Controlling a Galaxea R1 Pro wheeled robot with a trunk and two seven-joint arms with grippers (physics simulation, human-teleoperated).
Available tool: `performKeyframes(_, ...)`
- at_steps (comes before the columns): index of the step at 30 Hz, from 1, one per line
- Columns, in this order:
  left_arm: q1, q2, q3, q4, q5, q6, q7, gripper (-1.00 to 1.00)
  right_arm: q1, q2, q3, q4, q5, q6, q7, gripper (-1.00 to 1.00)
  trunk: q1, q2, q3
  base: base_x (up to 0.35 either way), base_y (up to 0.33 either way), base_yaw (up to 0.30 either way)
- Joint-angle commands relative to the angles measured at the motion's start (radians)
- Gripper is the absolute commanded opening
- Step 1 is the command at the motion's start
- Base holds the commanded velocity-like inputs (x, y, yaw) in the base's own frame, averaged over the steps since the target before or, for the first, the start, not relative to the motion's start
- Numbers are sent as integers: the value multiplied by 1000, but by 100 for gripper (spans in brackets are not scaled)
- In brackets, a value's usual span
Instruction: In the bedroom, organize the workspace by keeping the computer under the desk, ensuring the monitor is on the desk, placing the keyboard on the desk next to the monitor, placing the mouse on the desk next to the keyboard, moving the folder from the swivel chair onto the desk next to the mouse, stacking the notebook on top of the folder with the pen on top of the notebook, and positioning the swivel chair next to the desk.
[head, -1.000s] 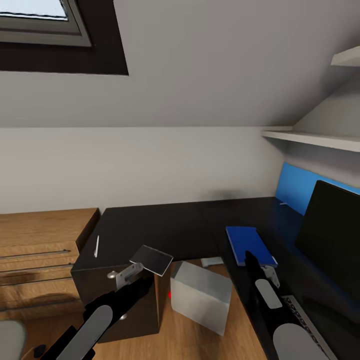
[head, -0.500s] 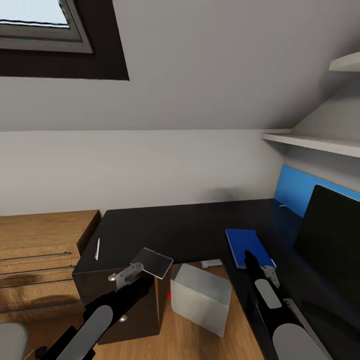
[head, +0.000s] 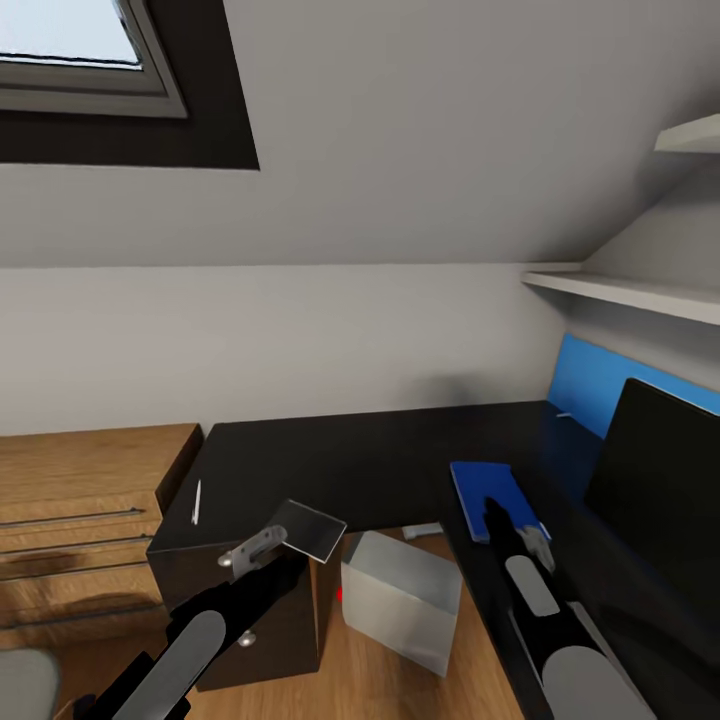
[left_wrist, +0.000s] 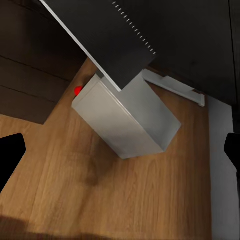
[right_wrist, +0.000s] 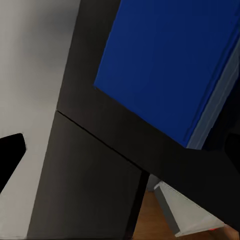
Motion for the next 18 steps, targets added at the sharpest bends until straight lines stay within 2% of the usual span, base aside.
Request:
performKeyframes(1,-1,1,-1,-1,4,2,7,100,-1,1,11,-5,-10,-3,-2,100,-4,6,2,0,0,0)
performKeyframes(6,-1,1,-1,-1,1,1,7,100,-1,1,99,-43,-9,-4,-4,100,-23,41,18,0,0,0)
performKeyframes(14,-1,1,0,2,-2,-2,10,100,1,2,246,-98,-7,-5,-35,100,-23,41,18,0,0,0)
performKeyframes(18,-1,1,-1,2,-3,-2,10,100,1,2,286,-107,-6,-5,-67,100,-23,41,18,0,0,0)
